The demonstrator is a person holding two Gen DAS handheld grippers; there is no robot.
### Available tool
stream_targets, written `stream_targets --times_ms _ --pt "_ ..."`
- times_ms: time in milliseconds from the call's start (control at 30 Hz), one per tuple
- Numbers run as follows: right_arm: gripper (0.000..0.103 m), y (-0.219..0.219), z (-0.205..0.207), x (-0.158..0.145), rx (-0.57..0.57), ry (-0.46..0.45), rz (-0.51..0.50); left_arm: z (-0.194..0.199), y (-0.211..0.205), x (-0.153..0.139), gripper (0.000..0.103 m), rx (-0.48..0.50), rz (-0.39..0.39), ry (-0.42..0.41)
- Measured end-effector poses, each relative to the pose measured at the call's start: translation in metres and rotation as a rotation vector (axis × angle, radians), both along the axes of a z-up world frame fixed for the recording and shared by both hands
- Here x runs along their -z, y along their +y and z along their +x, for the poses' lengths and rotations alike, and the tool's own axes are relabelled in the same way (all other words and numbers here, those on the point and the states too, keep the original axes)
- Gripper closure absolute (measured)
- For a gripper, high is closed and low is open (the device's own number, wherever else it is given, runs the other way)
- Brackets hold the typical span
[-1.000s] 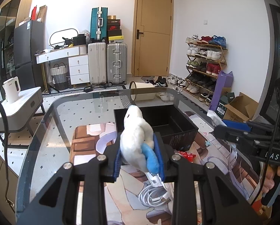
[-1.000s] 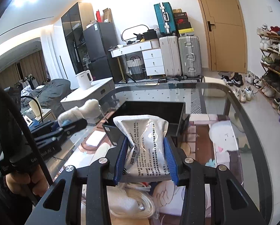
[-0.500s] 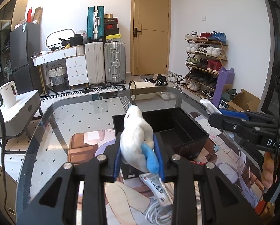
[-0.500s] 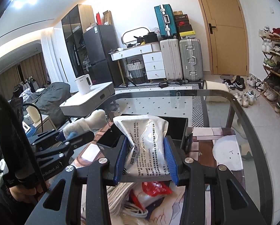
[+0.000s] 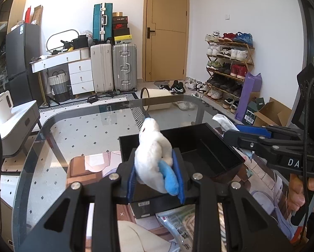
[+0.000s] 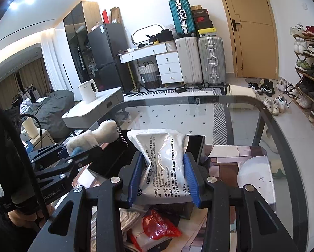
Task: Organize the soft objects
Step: 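Carry the plush toy and printed packet over the black box with both grippers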
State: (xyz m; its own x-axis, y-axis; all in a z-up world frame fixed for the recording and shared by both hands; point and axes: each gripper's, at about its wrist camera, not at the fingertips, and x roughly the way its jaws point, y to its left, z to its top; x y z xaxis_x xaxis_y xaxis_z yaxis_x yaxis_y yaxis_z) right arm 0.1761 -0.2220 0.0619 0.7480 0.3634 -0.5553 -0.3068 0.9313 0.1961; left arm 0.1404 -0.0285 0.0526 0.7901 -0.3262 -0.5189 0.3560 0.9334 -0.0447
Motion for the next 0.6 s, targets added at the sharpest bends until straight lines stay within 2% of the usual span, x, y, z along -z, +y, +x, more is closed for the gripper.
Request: stream_targets --times_ms 300,500,600 --pt "0.063 0.011 0.037 0.013 -0.008 0.015 -0.030 0.025 -0.008 0.011 0.074 0.002 0.020 0.017" --pt "0.063 0.020 0.045 0.014 0.004 -0.009 -0.083 0.034 -0.012 0.021 0.074 0.000 0.021 0.032" --pt "0.063 0.021 0.044 0.012 -0.008 -0.025 -0.073 0.033 -0.015 0.021 0.073 0.004 0.030 0.021"
